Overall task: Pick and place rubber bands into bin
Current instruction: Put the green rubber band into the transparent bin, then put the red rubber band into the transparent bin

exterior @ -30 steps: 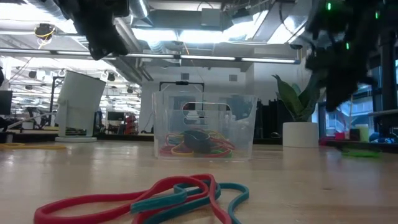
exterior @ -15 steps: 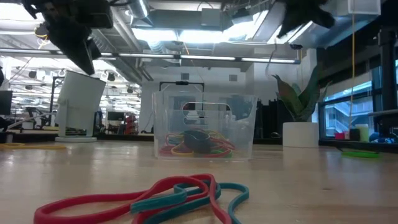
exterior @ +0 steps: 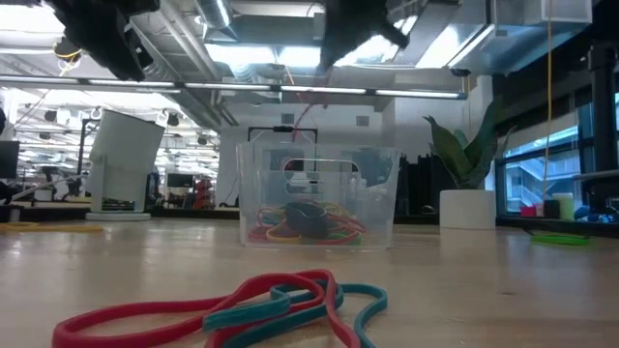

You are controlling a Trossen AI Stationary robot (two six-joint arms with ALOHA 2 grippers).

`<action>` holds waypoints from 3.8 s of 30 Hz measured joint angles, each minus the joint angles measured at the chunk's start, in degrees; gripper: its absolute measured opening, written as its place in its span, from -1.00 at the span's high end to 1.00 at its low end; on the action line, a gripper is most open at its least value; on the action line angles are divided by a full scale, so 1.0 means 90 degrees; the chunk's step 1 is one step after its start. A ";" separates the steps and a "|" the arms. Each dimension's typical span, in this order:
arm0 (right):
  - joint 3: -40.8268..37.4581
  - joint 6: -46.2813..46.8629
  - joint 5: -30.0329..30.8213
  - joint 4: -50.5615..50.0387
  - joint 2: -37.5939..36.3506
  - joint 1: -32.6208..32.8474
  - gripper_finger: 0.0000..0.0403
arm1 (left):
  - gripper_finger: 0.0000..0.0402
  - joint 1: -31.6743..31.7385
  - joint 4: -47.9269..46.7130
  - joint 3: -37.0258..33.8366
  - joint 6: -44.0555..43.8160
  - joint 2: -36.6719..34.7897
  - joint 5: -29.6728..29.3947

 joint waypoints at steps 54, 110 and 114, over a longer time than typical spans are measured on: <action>-0.5484 0.1192 -0.0567 0.1663 -0.4035 0.2472 0.55 | 0.98 -0.2844 -0.0020 0.3664 -0.1910 0.5183 -0.1793; -0.6531 0.1218 -0.0732 0.2129 -0.4459 0.2912 0.55 | 0.23 -0.4044 0.1008 0.5735 -0.3803 0.9588 -0.2304; -0.6531 0.1251 -0.0731 0.2136 -0.4441 0.2912 0.55 | 0.35 -0.4048 0.0996 0.5744 -0.3827 0.9708 -0.2215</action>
